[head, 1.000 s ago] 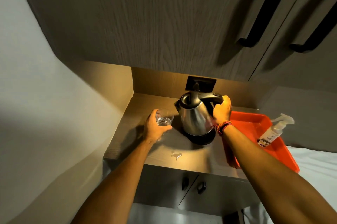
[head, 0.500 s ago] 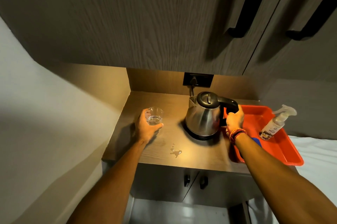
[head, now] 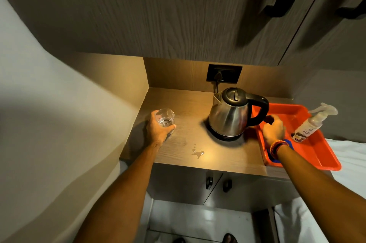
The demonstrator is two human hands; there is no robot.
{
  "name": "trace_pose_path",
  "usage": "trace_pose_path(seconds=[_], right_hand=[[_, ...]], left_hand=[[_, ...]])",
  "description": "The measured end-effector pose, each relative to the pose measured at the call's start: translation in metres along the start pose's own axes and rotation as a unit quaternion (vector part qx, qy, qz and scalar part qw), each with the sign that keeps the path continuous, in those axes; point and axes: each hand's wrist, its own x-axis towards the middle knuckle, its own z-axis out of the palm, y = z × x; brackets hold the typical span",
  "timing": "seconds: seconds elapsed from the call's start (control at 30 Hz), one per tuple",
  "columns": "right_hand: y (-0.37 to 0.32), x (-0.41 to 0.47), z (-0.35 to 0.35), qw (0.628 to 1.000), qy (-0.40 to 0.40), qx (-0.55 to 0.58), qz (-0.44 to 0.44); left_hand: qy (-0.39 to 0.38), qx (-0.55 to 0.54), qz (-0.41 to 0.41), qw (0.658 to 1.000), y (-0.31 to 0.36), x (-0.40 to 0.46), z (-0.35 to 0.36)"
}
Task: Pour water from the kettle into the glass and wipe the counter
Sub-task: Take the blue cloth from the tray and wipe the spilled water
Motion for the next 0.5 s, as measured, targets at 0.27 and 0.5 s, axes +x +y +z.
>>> trace_pose_path(seconds=[0.27, 0.5], right_hand=[[0.028, 0.008, -0.046, 0.965, -0.004, -0.261, 0.036], [0.061, 0.013, -0.066, 0.971, -0.098, -0.176, 0.125]], left_hand=[[0.039, 0.134, 0.074, 0.988, 0.008, -0.003, -0.001], [-0.055, 0.375, 0.358, 0.853, 0.005, -0.031, 0.016]])
